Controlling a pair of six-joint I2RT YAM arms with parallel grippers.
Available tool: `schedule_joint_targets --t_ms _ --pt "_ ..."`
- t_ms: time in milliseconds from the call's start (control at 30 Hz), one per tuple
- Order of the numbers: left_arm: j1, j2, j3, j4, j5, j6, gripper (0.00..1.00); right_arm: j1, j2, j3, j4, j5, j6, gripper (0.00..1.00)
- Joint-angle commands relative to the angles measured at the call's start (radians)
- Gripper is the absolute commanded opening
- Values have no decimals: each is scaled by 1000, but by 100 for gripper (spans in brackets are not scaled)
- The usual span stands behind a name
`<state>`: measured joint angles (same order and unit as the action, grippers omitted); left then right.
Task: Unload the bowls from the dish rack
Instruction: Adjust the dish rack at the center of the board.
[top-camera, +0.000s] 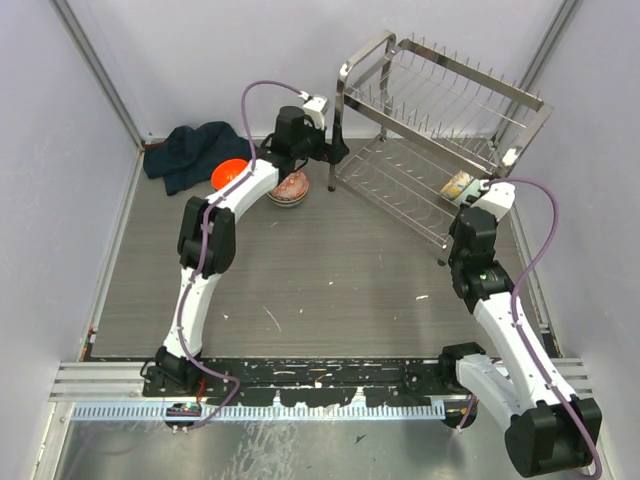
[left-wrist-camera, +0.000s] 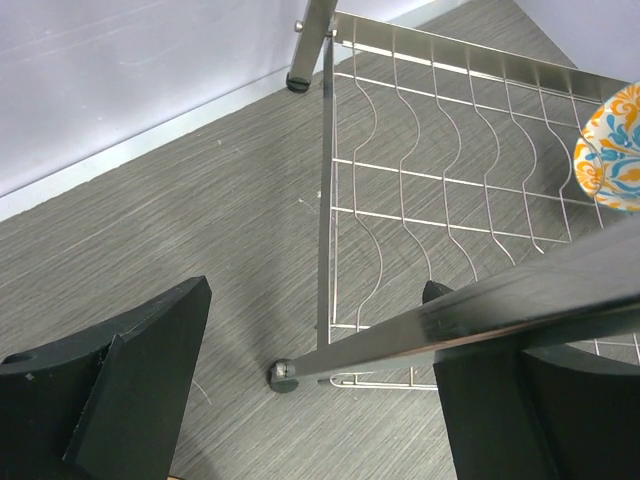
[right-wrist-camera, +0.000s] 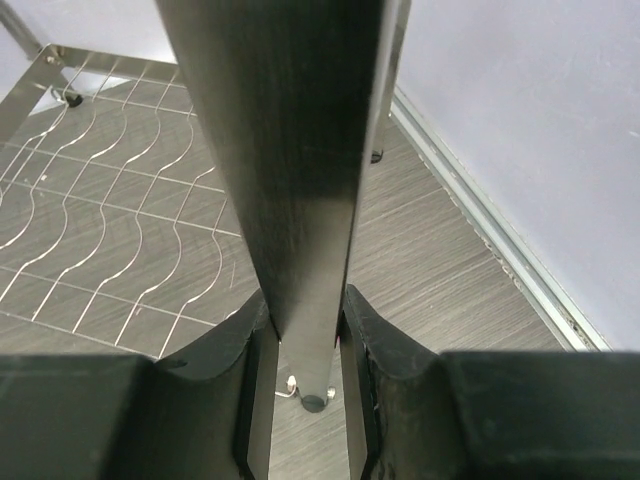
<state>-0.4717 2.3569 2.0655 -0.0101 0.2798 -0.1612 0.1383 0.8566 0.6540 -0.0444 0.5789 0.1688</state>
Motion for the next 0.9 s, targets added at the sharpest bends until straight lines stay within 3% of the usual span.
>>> schedule_joint_targets --t_ms 0,533,867 --pt "27 25 39 -10 -21 -1 93 69 -79 34 -7 76 36 12" --pt "21 -66 -86 24 -23 -12 93 458 -48 30 -71 373 76 10" --pt "15 -32 -27 7 -9 -5 93 660 -35 23 -97 508 110 10"
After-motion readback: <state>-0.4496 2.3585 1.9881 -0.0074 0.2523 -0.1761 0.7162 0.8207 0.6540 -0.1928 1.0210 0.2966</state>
